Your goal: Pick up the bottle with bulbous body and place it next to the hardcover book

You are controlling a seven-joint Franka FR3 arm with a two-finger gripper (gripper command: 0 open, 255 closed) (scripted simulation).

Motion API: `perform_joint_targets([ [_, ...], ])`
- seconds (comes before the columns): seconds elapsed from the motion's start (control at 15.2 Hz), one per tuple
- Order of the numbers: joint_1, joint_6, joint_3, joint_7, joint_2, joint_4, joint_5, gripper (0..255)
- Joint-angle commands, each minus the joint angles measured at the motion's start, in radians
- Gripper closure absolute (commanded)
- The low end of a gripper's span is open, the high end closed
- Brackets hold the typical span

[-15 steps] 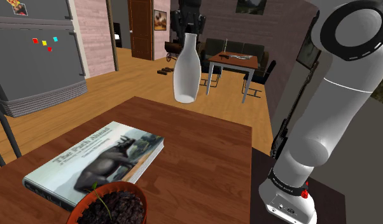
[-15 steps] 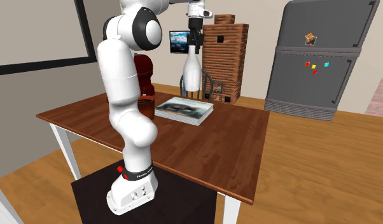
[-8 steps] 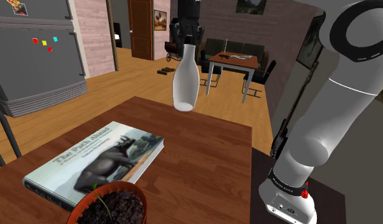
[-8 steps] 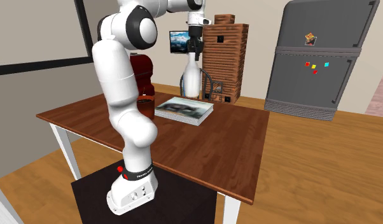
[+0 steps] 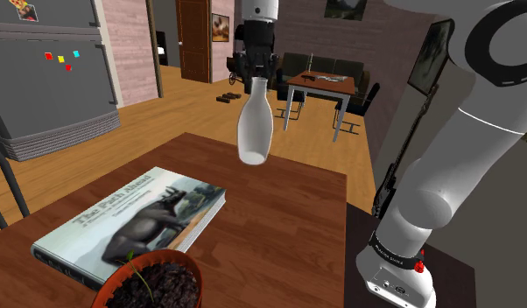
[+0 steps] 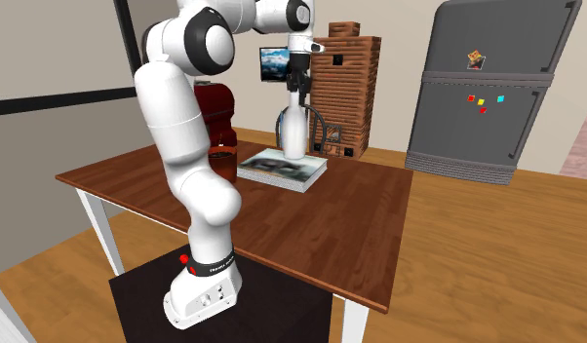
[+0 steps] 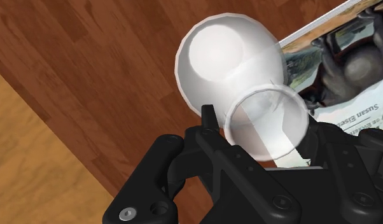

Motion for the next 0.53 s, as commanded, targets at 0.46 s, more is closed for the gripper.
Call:
perform_joint_targets([
  [0.46, 0.002, 0.129, 0.001, -0.007, -0.03, -0.158, 0.007, 255],
])
